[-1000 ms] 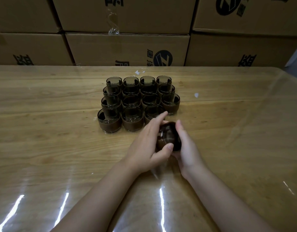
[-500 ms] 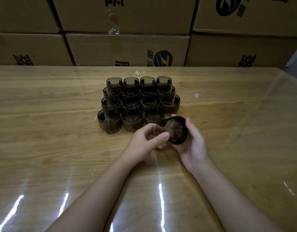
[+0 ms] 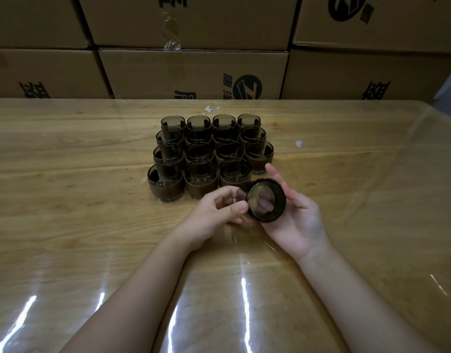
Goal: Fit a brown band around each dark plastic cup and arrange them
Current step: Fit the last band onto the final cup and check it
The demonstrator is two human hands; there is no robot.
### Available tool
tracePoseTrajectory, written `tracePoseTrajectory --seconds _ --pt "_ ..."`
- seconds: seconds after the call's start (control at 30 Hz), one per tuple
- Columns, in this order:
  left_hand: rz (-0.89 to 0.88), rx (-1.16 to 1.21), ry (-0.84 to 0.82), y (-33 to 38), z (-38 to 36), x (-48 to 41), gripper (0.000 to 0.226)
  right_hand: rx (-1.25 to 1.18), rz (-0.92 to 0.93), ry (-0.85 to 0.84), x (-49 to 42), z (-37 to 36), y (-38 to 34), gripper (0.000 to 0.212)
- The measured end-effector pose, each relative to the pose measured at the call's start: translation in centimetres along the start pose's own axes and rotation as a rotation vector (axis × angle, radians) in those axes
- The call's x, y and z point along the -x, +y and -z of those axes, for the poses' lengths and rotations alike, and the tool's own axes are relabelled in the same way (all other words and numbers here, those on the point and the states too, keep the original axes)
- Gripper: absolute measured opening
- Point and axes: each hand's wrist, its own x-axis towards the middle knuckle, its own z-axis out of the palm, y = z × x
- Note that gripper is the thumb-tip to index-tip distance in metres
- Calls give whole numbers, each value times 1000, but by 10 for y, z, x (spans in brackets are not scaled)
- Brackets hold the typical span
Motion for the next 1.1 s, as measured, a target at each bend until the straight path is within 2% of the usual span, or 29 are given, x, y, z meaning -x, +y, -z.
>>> tracePoseTrajectory --seconds 0.1,0.2,0.27,0.33,0.4,0.47,0.57,0.67,0.77,0.87,0.97,1.03,1.1 --pt "-8 8 -29 2 1 -1 57 -26 0 -60 -3 6 0 44" --pt "-11 6 -38 -1 3 -1 42 18 13 -51 -4 9 1 39" --pt "-19 21 -52 -2 4 -2 37 -17 18 -139 -4 8 0 47" --pt "-21 48 -62 -2 3 -2 45 0 30 -166 -2 6 -4 56" --pt "-2 106 -34 -2 4 -3 52 95 82 -129 -2 5 -8 50" --pt "27 137 -10 -2 5 -3 55 322 161 -74 -1 5 -13 47" --pt "44 -9 -13 -2 -4 -4 47 891 359 27 4 2 -8 47" --pt "38 -65 28 -2 -11 -5 42 1344 560 -4 8 -2 13 51" --pt "50 -25 50 0 -6 -4 50 1558 642 -43 9 -5 21 56" --pt "94 221 81 2 -1 -4 46 1489 587 -45 10 -3 18 72" --pt "161 564 -28 7 0 -3 53 1365 432 -25 10 0 18 76" --pt "175 606 -65 8 1 -2 58 1310 380 -32 8 3 20 72" --pt "170 553 -28 7 1 -4 58 1266 390 -41 6 5 20 71"
